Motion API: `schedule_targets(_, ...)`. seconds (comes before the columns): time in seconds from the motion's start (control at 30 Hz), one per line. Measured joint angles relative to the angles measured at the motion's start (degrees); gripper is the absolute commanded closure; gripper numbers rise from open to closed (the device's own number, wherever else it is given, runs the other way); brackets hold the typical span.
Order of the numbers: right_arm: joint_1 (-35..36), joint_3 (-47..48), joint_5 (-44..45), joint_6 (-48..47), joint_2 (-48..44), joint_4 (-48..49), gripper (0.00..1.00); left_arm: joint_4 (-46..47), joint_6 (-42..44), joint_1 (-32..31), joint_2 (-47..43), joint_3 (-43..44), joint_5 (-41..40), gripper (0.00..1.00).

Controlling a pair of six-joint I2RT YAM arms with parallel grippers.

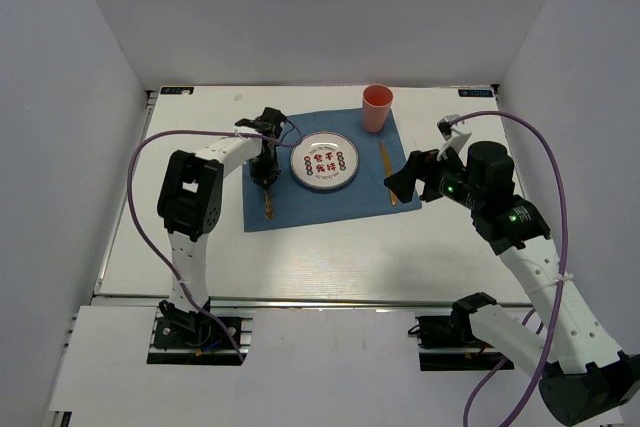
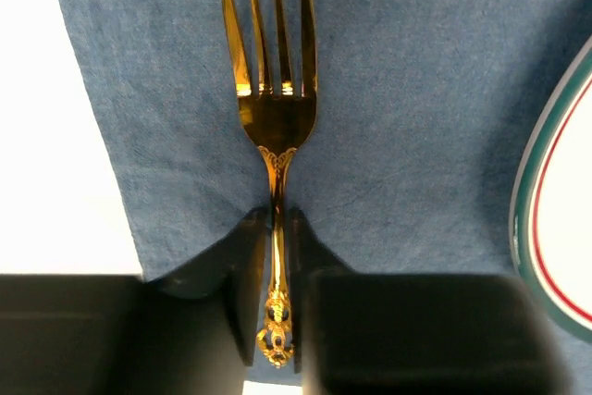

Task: Set the dinner table for one person

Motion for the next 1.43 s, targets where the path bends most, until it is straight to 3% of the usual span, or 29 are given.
schedule_targets(0.2, 0.00, 0.00, -0.11, 0.15, -0.02, 0.00, 0.11, -0.11, -0.74, 0.02, -0.39, -0.63, -0.17, 0.45)
schedule_targets(0.3, 0.00, 0.02, -0.24, 0.37, 0.00, -0.09, 0.11, -0.98, -1.29, 0.02, -1.81, -0.85, -0.35, 0.20)
schedule_targets(0.33, 0.00, 0.04, -0.07, 0.48, -0.02, -0.20, 0.11, -1.36, -1.62, 0.02, -3.19, -1.25, -0.57, 0.02)
schedule_targets(0.43, 0.00, 0.90, 1.62, 0.70, 0.02, -2.40, 0.11, -2.93, -2.64, 0.02, -10.01, -2.95, -1.75, 0.02)
schedule_targets(0.67, 0.04, 6.56, 12.22, 1.01, -0.50, -10.95, 0.11, -5.86, -3.15, 0.02, -38.99, -7.13, -7.96, 0.02)
schedule_targets(0.87, 0.13, 14.97, 22.82, -0.13, -2.03, -20.83, 0.11, -12.39, -2.56, 0.42, -57.55, -7.34, -14.19, 0.02)
schedule_targets(1.13, 0.26, 19.67, 27.54, -1.01, -7.78, -29.94, 0.11, -21.86, -2.25, 0.74, -70.53, -7.76, -17.38, 0.02)
schedule_targets(1.43, 0.26, 19.76, 28.57, -1.14, -9.66, -32.26, 0.11, -27.69, -2.43, 0.74, -79.01, -8.07, -18.27, 0.02)
